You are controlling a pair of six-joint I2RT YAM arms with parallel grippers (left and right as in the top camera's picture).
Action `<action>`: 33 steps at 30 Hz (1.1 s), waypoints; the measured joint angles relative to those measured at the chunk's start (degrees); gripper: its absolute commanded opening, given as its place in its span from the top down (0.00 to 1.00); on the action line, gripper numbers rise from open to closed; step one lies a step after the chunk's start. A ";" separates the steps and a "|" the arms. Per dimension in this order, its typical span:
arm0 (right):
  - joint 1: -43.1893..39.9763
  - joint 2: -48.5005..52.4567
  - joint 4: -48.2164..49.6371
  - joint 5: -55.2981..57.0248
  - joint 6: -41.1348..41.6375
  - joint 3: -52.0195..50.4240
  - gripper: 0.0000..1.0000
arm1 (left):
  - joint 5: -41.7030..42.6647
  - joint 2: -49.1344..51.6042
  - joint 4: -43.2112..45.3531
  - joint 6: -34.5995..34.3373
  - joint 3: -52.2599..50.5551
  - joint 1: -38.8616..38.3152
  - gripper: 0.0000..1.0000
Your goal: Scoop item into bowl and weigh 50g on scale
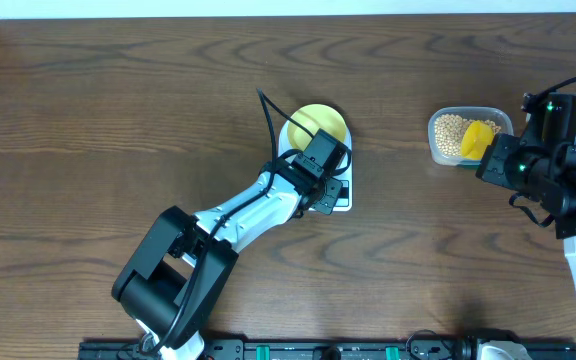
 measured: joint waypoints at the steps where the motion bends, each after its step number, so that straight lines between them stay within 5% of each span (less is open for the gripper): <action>1: 0.00 0.00 -0.07 0.00 0.00 0.00 0.99 | -0.07 0.00 0.00 0.00 0.00 0.00 0.93; 33: 0.00 0.00 -0.20 0.00 0.00 0.00 0.99 | -0.28 0.83 -2.05 0.00 1.27 -0.11 0.93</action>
